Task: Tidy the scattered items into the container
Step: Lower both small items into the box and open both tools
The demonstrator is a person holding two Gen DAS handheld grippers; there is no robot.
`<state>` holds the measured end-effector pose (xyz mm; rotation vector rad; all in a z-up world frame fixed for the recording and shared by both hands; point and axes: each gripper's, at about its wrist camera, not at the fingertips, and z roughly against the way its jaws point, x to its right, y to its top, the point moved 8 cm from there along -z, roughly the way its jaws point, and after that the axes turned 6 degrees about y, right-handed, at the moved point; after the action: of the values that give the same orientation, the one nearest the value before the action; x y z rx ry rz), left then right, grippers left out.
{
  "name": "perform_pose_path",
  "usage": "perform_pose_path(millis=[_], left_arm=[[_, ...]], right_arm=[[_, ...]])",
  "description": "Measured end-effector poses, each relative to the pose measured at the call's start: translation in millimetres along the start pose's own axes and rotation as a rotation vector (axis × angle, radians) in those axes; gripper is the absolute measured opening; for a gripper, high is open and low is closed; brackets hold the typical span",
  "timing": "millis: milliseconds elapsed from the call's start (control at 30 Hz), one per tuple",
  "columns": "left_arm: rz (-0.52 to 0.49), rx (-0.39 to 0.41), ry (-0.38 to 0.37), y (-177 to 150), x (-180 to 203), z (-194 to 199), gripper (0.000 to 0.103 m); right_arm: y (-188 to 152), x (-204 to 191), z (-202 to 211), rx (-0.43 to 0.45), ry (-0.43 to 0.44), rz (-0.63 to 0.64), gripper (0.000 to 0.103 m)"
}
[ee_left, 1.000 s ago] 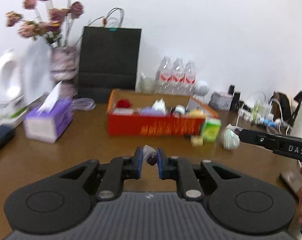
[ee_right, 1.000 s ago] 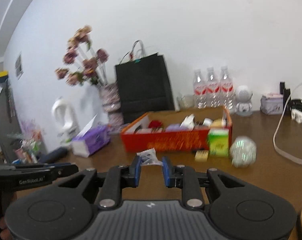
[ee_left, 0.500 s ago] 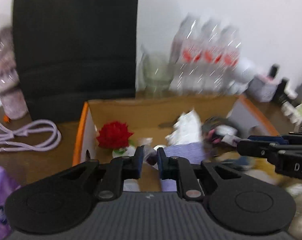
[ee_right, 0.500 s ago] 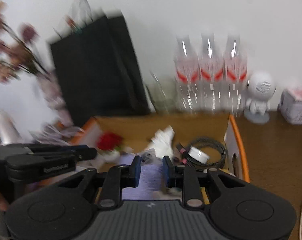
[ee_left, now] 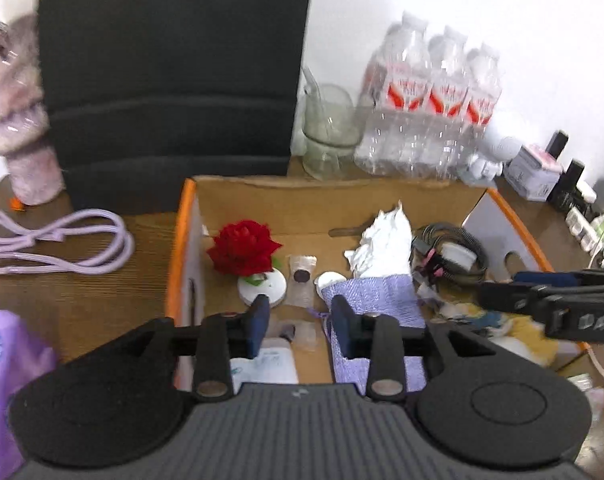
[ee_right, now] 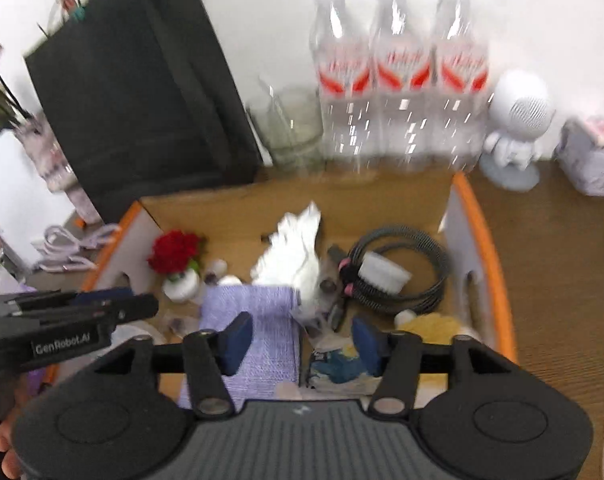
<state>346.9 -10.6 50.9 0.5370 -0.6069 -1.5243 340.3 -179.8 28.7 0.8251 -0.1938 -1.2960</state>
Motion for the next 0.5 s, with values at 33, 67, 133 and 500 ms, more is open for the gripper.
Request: perform_pose_path(millis=[33, 67, 133, 500], left_arm=[[0.002, 0.002, 0.003, 1, 0, 9, 0.054], [0.005, 0.005, 0.004, 2, -1, 20, 0.057], [0.006, -0.003, 0.02, 0, -2, 39, 0.062], [0.035, 0.074, 0.16, -34, -6, 120, 0.093]], right_arm=[[4, -2, 13, 0.012, -0.003, 0.007, 0.061], [8, -3, 25, 0.021, -0.01, 0.012, 0.063], [15, -6, 50, 0.027, -0.028, 0.029, 0.073], [-20, -22, 129, 0.014, -0.023, 0.066, 0.086]])
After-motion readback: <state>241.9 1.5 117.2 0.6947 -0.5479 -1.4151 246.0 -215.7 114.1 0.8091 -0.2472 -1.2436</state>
